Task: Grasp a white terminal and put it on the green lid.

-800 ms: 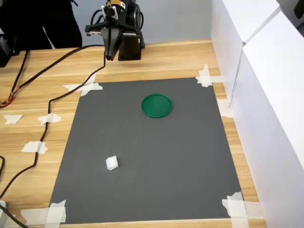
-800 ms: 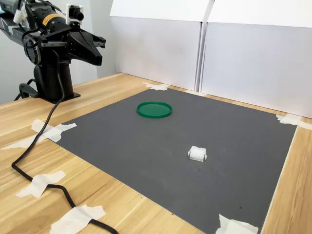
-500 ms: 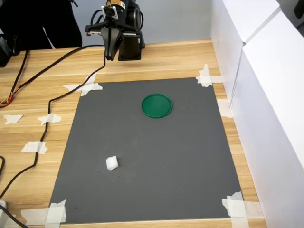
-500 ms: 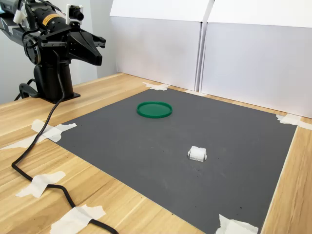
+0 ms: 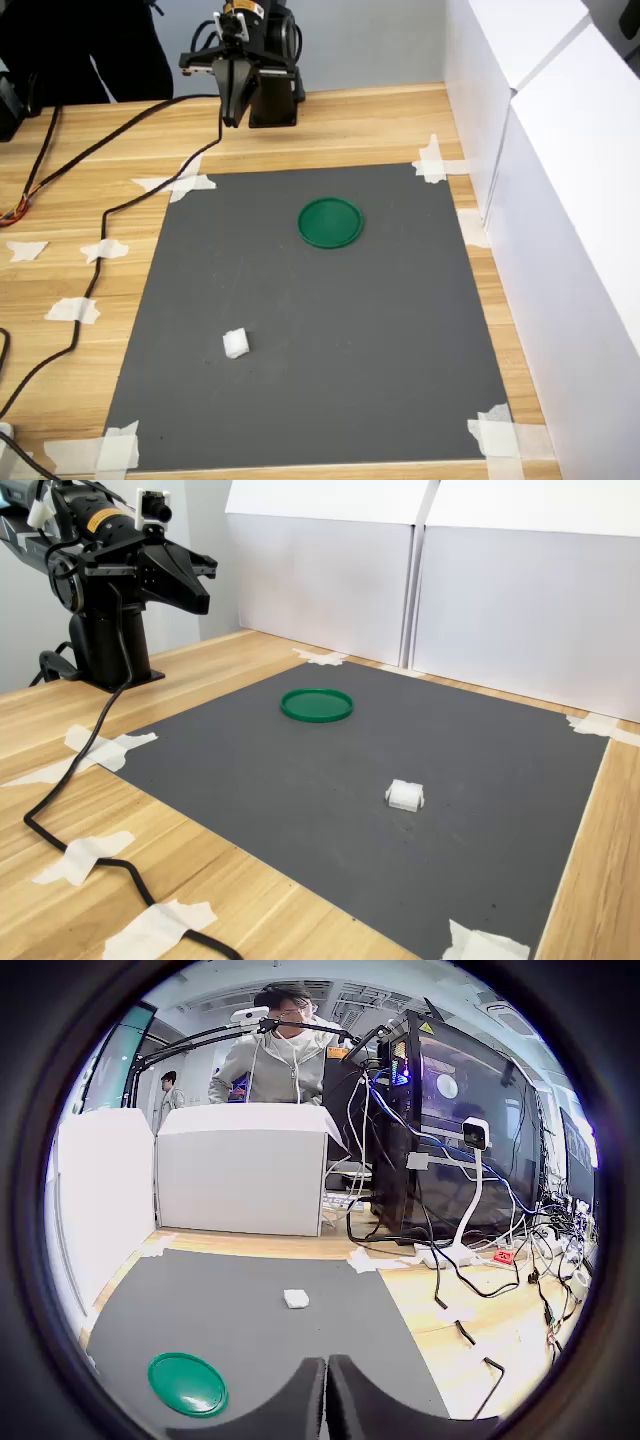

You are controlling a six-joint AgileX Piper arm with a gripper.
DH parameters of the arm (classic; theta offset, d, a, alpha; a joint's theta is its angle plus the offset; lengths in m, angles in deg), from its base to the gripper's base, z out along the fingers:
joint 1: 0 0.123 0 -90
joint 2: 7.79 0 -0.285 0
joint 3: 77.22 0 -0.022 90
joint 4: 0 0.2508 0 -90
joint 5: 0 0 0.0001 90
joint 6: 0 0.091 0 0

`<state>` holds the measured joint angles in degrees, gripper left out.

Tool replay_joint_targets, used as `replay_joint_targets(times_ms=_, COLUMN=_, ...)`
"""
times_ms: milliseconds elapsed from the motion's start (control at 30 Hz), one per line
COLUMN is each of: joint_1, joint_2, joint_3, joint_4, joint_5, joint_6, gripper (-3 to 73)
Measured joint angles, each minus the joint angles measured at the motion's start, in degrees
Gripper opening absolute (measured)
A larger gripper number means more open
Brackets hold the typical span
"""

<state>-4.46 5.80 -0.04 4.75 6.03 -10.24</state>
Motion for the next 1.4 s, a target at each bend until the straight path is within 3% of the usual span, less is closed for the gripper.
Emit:
replay_joint_targets(times_ms=1167, joint_1=0.00, joint_2=0.17, joint_3=0.00, joint_4=0.00, joint_5=0.00, joint_6=0.00, gripper=-1.6)
replay_joint_targets(times_ms=1400, joint_1=0.00, joint_2=7.54, joint_3=-4.50, joint_4=0.00, joint_5=2.55, joint_6=0.02, gripper=-1.6)
